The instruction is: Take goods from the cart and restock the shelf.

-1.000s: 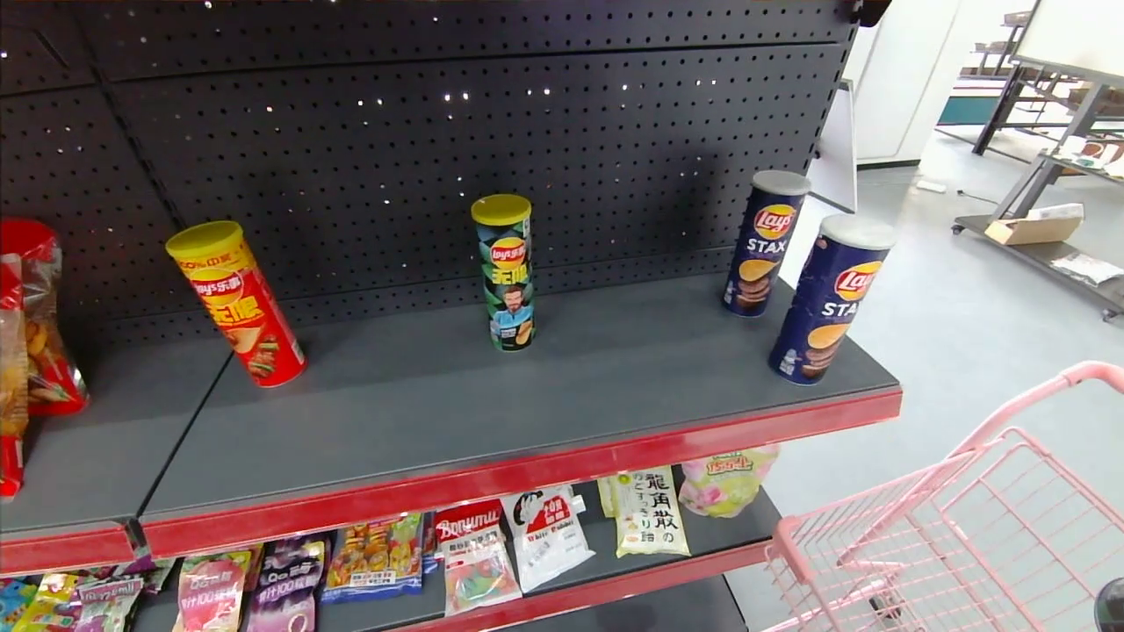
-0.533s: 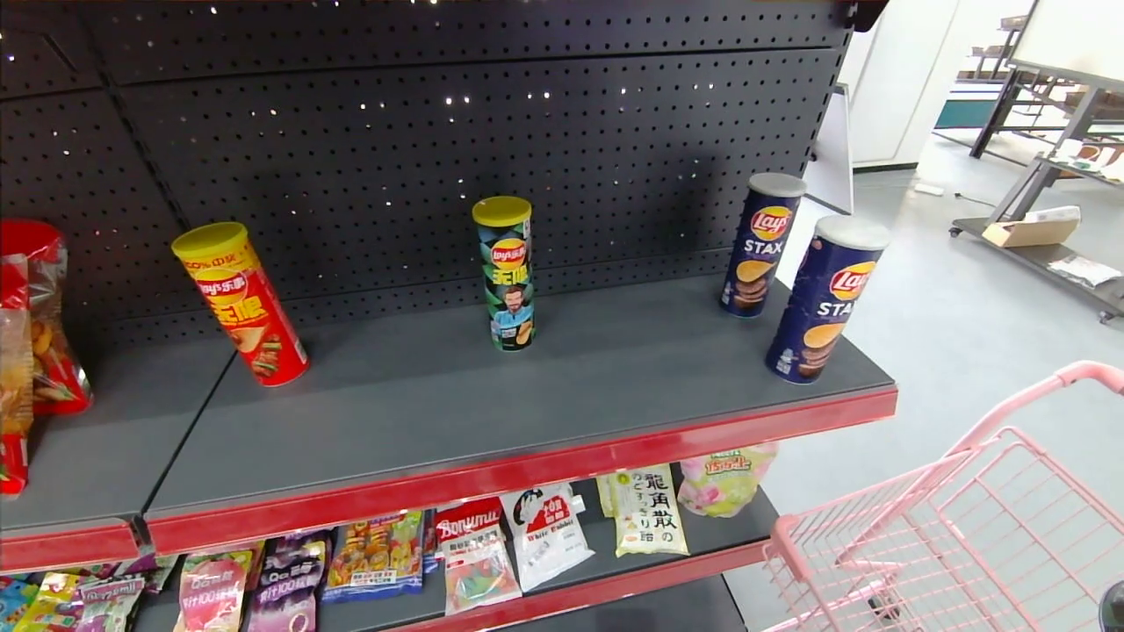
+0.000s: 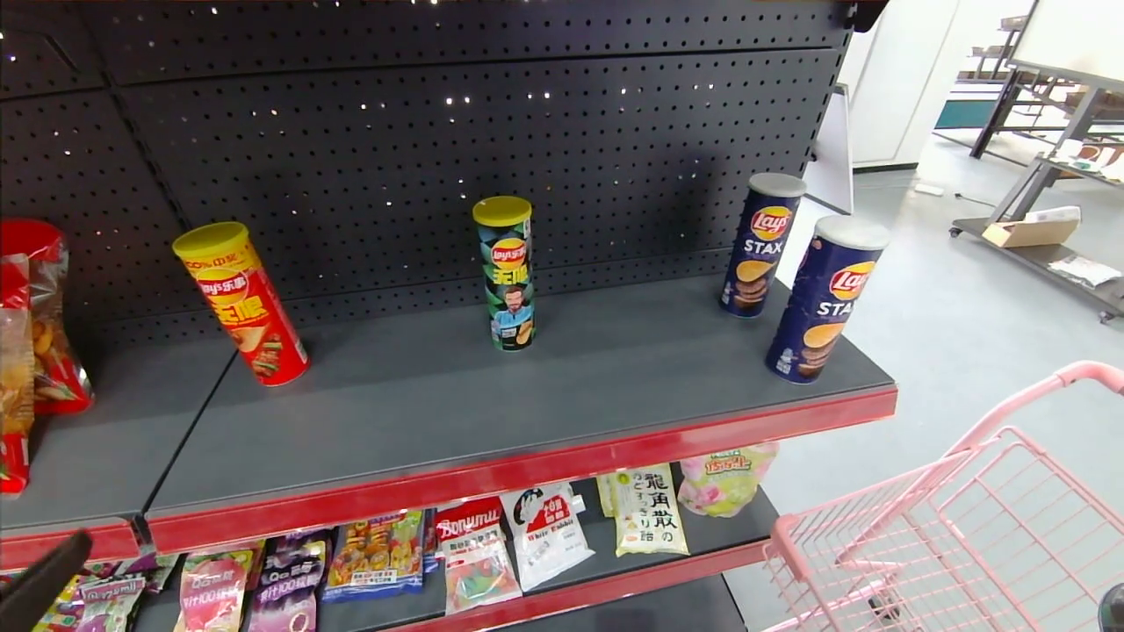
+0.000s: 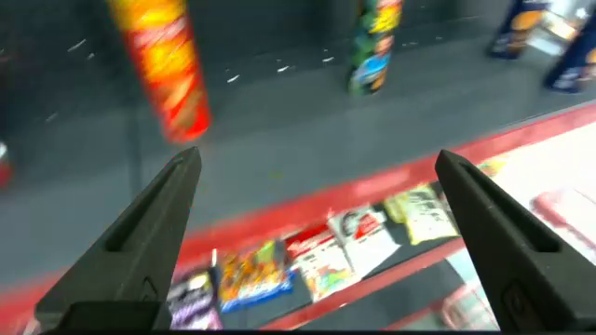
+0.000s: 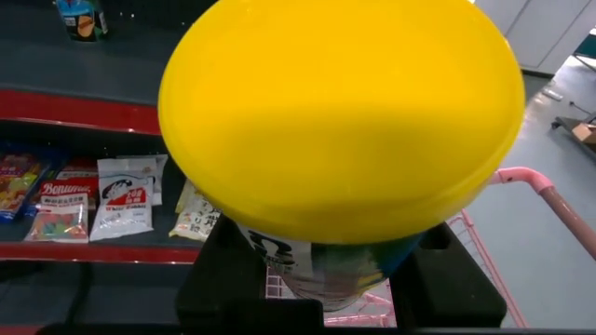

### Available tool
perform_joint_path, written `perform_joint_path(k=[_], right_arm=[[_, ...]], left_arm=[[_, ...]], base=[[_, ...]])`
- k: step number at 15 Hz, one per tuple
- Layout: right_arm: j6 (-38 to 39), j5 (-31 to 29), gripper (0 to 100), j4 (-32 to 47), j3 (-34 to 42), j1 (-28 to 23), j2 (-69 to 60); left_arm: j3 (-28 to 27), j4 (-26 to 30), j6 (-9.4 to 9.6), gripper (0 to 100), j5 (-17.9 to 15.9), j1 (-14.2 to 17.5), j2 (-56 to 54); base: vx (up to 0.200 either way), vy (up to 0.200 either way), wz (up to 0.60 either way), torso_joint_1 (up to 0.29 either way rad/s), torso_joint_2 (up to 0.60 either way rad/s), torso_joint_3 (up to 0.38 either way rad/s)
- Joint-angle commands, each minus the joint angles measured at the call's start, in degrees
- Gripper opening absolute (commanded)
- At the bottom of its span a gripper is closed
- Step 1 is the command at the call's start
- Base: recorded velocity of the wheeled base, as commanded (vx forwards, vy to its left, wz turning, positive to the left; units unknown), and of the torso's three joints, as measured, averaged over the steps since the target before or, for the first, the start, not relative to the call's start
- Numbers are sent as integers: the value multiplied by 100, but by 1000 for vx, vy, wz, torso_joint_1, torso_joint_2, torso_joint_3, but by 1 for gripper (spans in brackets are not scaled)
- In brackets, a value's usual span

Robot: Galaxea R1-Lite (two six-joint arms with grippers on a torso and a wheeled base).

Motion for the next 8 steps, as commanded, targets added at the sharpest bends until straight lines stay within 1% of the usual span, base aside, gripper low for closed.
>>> perform_joint_path(k=[1, 2, 3, 4, 5, 6, 7, 8], right_arm=[[8, 17, 0, 1, -280, 7, 436], [52, 17, 0, -8, -315, 16, 480], [184, 17, 0, -8, -315, 16, 471], [289, 25, 0, -8, -315, 16, 471], [368, 25, 0, 1, -307, 25, 444], [456, 25, 0, 19, -289, 25, 436], [491, 34, 0, 19, -289, 25, 436], [491, 43, 0, 10, -298, 34, 444]], left_arm=[[-2408, -1636, 346, 100, -997, -428, 4879], [-2988, -1645, 364, 100, -1094, -507, 5538], [-3462, -1645, 364, 100, -1428, -639, 6021], [-3840, -1645, 373, 100, -1771, -683, 6382], [-4130, -1645, 390, 100, -1982, -727, 6680], [-4491, -1645, 548, 100, -2105, -744, 7102], [-4860, -1654, 953, 100, -2131, -744, 7594], [-5079, -1680, 1181, 100, -2228, -771, 7876]], base=[[0, 0, 0, 0, 0, 0], [0, 0, 0, 0, 0, 0], [0, 0, 0, 0, 0, 0], [0, 0, 0, 0, 0, 0], [0, 0, 0, 0, 0, 0], [0, 0, 0, 0, 0, 0], [0, 0, 0, 0, 0, 0], [0, 0, 0, 0, 0, 0]])
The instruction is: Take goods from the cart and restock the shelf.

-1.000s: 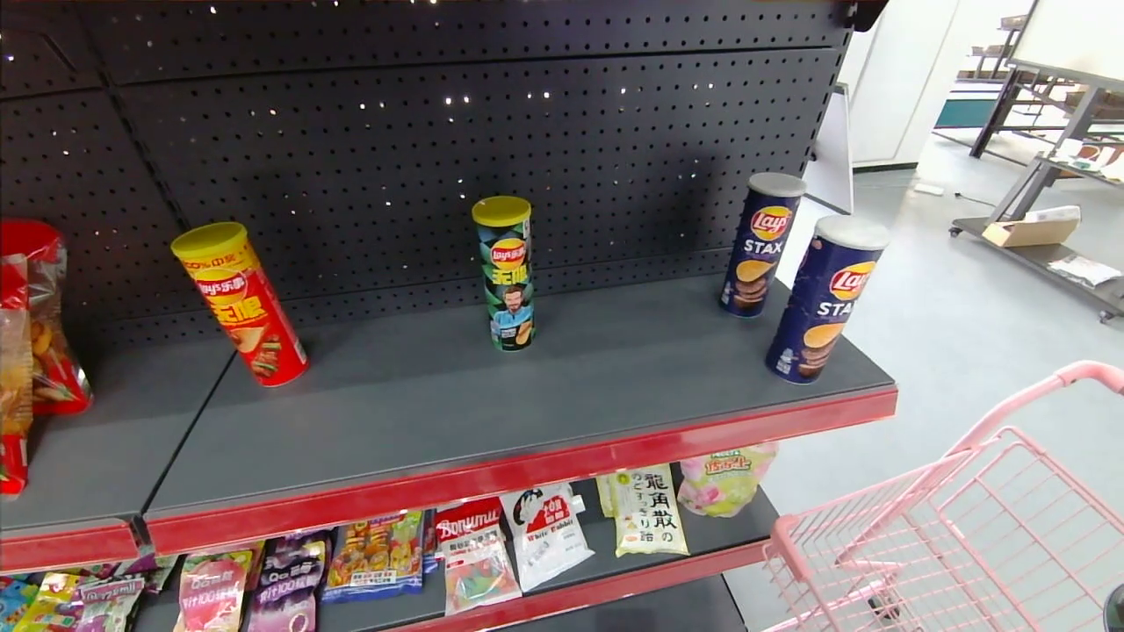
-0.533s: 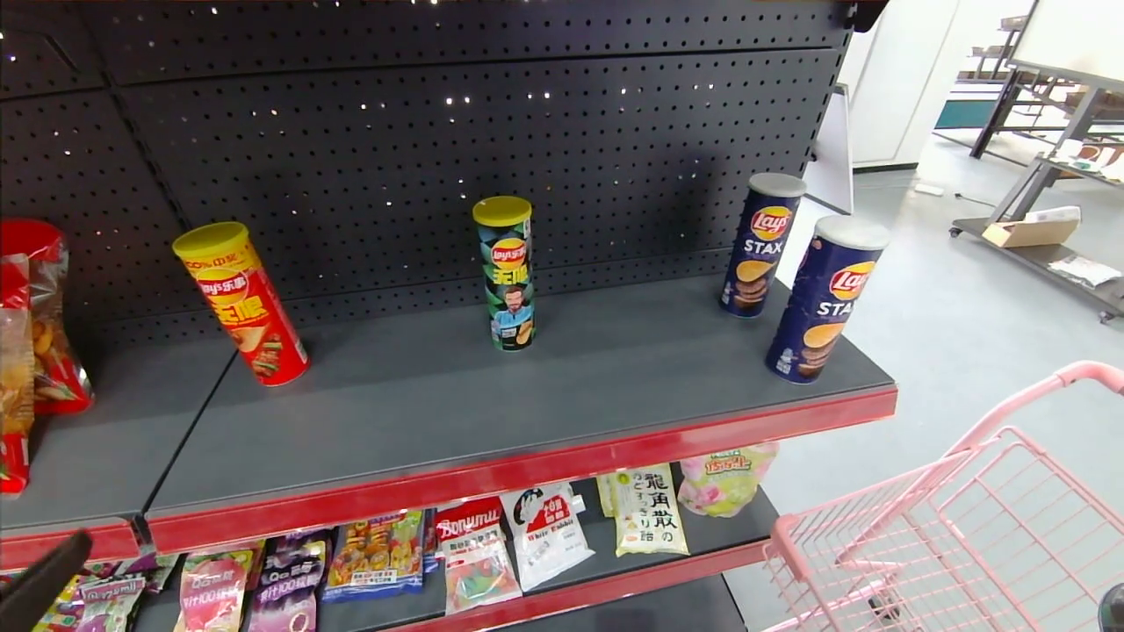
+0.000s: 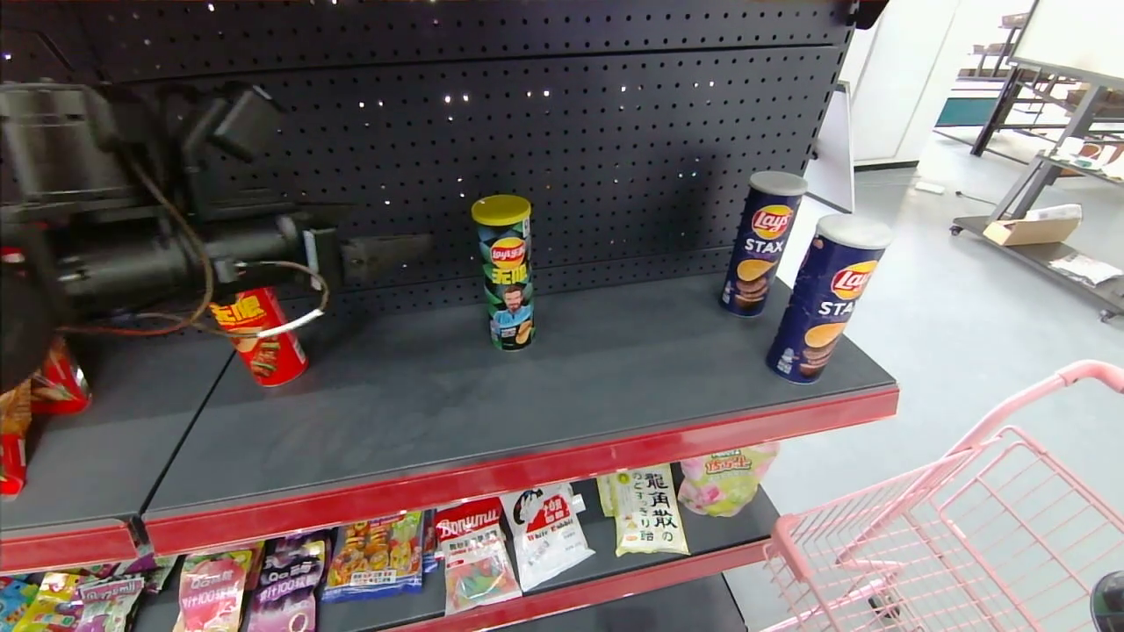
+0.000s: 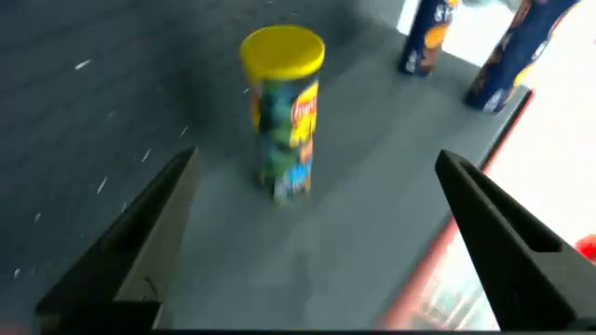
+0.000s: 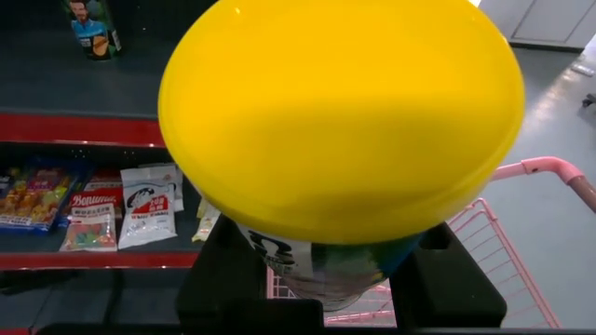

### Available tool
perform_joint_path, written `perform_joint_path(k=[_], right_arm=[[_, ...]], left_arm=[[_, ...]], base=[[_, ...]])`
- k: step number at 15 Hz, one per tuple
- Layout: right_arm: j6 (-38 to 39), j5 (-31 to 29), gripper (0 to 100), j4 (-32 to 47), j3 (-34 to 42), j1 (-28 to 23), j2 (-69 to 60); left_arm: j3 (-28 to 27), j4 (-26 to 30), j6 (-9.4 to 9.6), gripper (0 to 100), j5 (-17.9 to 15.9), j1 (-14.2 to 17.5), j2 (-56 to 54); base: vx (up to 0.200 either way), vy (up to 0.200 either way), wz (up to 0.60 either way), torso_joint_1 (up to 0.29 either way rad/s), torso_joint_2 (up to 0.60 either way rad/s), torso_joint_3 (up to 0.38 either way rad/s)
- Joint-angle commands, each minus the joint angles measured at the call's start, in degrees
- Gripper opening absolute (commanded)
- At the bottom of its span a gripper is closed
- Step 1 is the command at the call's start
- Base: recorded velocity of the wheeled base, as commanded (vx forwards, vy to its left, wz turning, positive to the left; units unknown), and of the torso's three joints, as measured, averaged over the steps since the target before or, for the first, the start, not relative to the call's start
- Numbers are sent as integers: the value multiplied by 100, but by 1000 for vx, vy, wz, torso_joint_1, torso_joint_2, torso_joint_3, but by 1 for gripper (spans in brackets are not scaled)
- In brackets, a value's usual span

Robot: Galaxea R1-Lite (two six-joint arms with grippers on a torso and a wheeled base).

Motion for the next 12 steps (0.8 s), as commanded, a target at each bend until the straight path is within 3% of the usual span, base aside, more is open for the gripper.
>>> perform_joint_path(k=[1, 4, 8, 12], right_arm=[[3, 5, 0, -1, -14, 9, 42], [3, -4, 0, 8, -14, 1, 51], [11, -30, 0, 8, -23, 1, 60], [20, -21, 0, 8, -23, 1, 86]], left_arm=[[-1047, -179, 514, 100, -406, -199, 1774], [-1460, -196, 531, 100, -485, -471, 2240], [-1619, -223, 549, 100, -529, -489, 2433], [-1627, -627, 549, 100, -450, -462, 2653]], base=[[0, 0, 0, 0, 0, 0], [0, 0, 0, 0, 0, 0], [0, 0, 0, 0, 0, 0], [0, 0, 0, 0, 0, 0]])
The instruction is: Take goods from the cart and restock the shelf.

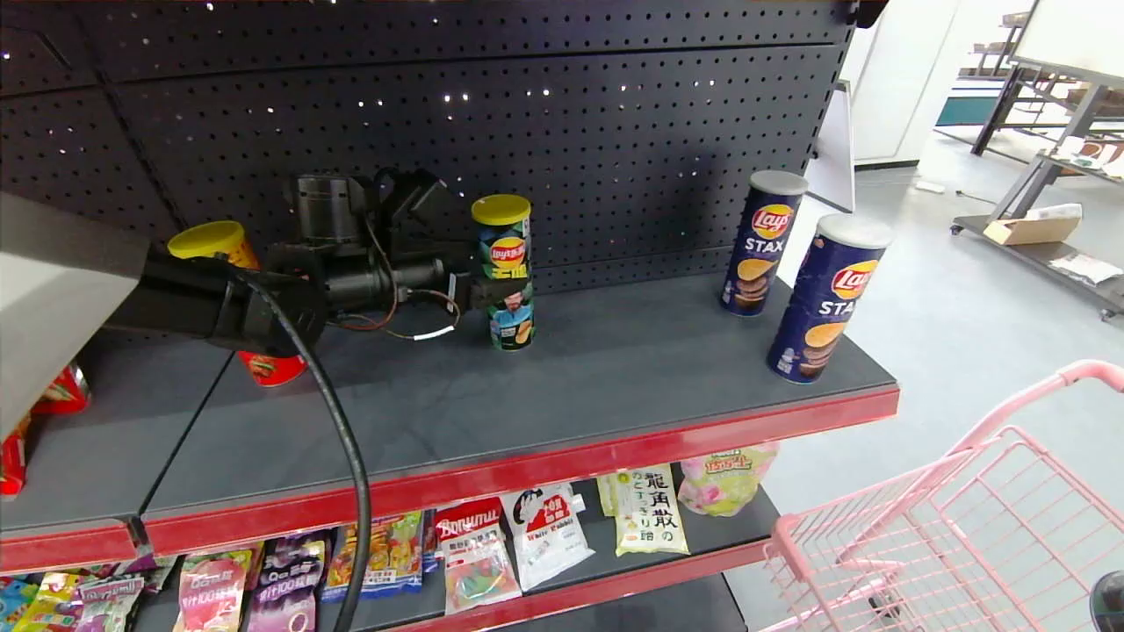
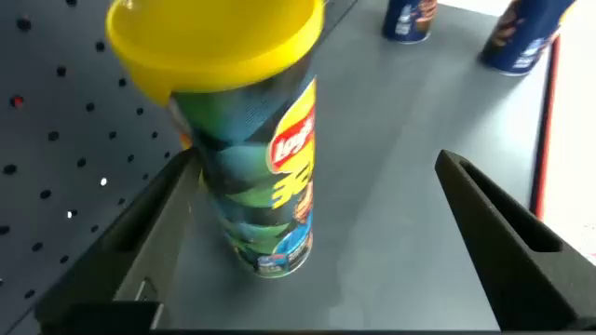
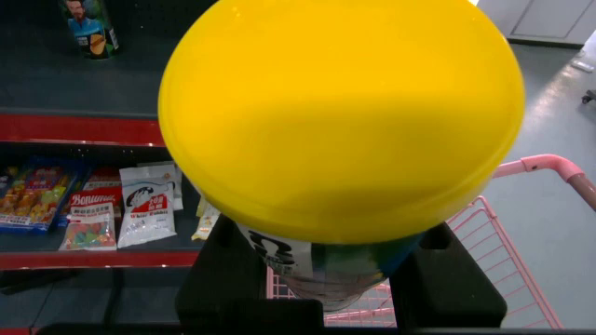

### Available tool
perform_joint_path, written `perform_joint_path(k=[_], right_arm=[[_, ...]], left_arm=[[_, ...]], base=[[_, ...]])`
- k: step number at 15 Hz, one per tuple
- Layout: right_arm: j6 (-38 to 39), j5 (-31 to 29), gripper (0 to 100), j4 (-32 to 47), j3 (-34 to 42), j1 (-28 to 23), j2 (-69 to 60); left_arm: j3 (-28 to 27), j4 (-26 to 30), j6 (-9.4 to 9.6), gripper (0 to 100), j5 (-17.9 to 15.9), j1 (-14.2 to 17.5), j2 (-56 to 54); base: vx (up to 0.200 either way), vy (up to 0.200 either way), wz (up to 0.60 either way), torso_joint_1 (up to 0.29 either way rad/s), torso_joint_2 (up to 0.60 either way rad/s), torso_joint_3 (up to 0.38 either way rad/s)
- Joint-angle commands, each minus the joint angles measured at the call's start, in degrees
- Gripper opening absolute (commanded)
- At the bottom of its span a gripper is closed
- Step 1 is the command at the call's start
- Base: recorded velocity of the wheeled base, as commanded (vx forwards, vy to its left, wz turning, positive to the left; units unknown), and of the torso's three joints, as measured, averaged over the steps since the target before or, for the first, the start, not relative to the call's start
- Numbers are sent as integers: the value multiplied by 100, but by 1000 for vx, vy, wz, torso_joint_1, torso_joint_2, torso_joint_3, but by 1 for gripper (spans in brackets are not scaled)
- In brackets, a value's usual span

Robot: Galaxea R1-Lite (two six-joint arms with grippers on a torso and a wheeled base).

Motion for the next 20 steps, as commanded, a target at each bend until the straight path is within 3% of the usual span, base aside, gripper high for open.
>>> perform_joint_path(k=[1, 5, 13, 16, 20], right_arm=[[-2, 6, 0, 2, -1, 3, 59], [-2, 6, 0, -7, -18, 3, 59], [-2, -3, 0, -7, -18, 3, 59], [-2, -3, 0, -7, -18, 3, 59], [-2, -3, 0, 2, -36, 3, 59]], left_arm=[[-115, -67, -6, 100, 34, 12, 153], [-748, -154, -41, 100, 298, 12, 505], [-1064, -242, -50, 100, 465, -23, 839], [-1495, -242, -50, 100, 605, -23, 1103], [-1609, -216, -208, 100, 641, -93, 1164]], base=[[0, 0, 0, 0, 0, 0], [0, 0, 0, 0, 0, 0], [0, 0, 0, 0, 0, 0], [0, 0, 0, 0, 0, 0], [0, 0, 0, 0, 0, 0]])
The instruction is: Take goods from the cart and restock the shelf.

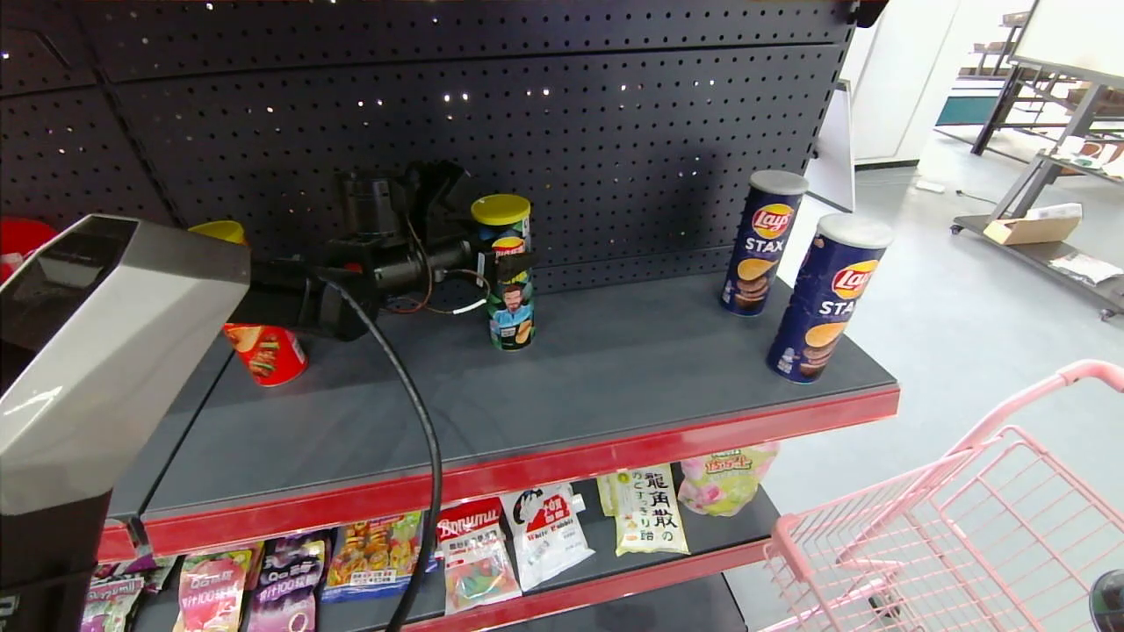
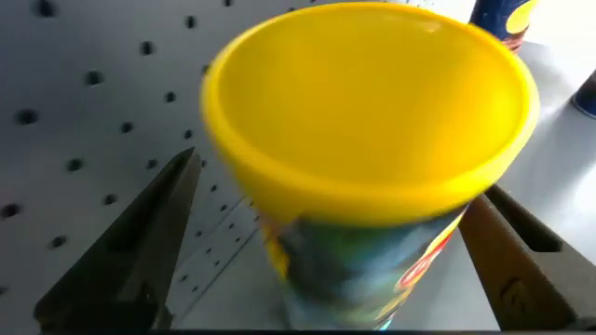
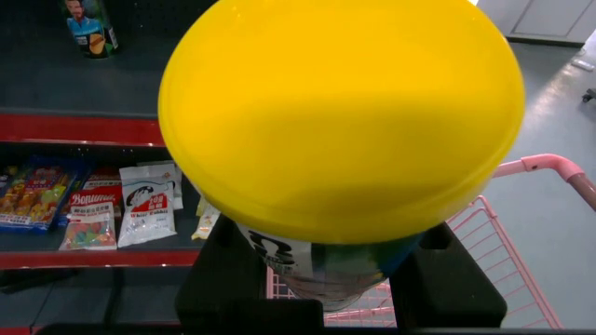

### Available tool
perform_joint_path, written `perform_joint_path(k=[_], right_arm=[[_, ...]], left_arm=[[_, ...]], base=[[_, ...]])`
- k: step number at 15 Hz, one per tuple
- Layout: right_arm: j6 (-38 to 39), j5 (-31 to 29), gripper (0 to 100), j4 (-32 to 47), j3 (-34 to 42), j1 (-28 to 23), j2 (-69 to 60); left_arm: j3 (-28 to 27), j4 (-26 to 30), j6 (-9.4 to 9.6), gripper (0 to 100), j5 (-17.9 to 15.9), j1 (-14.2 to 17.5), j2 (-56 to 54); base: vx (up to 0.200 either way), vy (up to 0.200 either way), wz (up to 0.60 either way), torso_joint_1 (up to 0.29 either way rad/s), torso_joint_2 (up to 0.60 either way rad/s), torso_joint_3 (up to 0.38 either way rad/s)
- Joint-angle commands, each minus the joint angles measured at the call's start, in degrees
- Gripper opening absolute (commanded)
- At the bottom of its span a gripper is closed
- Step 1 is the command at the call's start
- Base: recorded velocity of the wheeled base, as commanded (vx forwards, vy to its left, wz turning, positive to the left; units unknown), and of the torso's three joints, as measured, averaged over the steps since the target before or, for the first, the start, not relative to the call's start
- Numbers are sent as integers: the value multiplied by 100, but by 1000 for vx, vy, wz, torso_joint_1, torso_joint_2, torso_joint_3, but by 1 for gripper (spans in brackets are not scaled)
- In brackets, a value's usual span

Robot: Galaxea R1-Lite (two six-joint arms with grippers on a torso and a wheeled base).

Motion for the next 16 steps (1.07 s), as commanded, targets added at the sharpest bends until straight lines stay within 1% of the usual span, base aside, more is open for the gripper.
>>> perform_joint_path(k=[1, 4, 8, 9, 15, 16], right_arm=[[6, -1, 0, 11, -3, 3, 6], [6, -1, 0, 11, -12, 3, 14], [-3, -1, 0, 2, -12, 3, 32], [6, -1, 0, 2, -12, 3, 41], [6, -1, 0, 2, -12, 3, 50], [15, -1, 0, 2, -12, 3, 50]], left_arm=[[-66, -25, -6, 100, 49, -8, 89], [-470, -8, -6, 100, 216, -8, 327], [-550, -8, -6, 100, 234, -78, 406], [-576, -25, -6, 0, 234, -105, 450], [-541, -17, -14, 0, 102, -149, 423], [-506, 19, -14, 0, -12, -149, 300]], base=[[0, 0, 0, 0, 0, 0], [0, 0, 0, 0, 0, 0], [0, 0, 0, 0, 0, 0], [0, 0, 0, 0, 0, 0], [0, 0, 0, 0, 0, 0], [0, 0, 0, 0, 0, 0]])
